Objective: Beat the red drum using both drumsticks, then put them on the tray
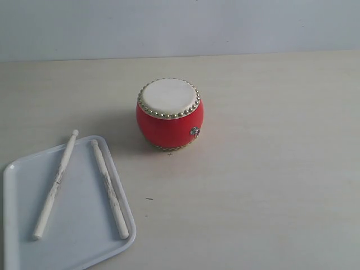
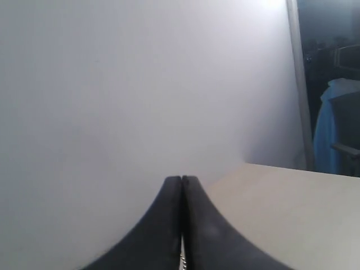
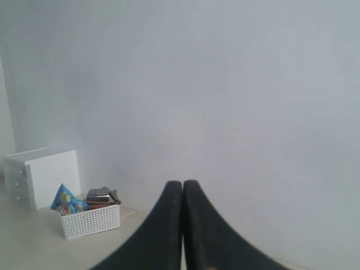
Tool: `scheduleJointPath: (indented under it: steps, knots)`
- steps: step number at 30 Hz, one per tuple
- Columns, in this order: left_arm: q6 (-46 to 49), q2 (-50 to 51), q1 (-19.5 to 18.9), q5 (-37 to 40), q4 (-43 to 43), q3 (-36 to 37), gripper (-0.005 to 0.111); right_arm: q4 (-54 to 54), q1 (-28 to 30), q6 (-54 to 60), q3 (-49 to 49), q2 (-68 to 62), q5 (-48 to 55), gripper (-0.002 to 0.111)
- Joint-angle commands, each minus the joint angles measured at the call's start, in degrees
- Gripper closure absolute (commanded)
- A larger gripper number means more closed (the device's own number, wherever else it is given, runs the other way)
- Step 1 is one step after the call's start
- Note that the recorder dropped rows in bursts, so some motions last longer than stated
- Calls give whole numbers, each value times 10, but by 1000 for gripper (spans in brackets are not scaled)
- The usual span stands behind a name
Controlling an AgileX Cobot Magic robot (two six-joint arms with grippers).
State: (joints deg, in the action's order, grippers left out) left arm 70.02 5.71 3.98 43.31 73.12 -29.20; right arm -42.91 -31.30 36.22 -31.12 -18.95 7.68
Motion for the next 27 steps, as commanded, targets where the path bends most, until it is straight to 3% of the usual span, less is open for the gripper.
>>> scheduleJointPath:
  steps: [1,7,17,22,24,27]
  knots:
    - [62,-9,-1,47,71,43,107,-3,0,-6,63,50,-33,108]
    - [72,-14,-1,46,95,101,107,-3,0,-9,167,114,-83,108]
    - [196,-14,-1,43,228,247,107,-3,0,-9,303,165,-122,108]
    - [225,-14,-1,43,252,292,107,-5,0,-3,311,165,-100,108]
    - [207,-14,-1,43,206,292,107,-7,0,-3,311,165,-96,108]
    - [194,-14,-1,44,204,292,107,-7,0,-3,311,165,-81,108]
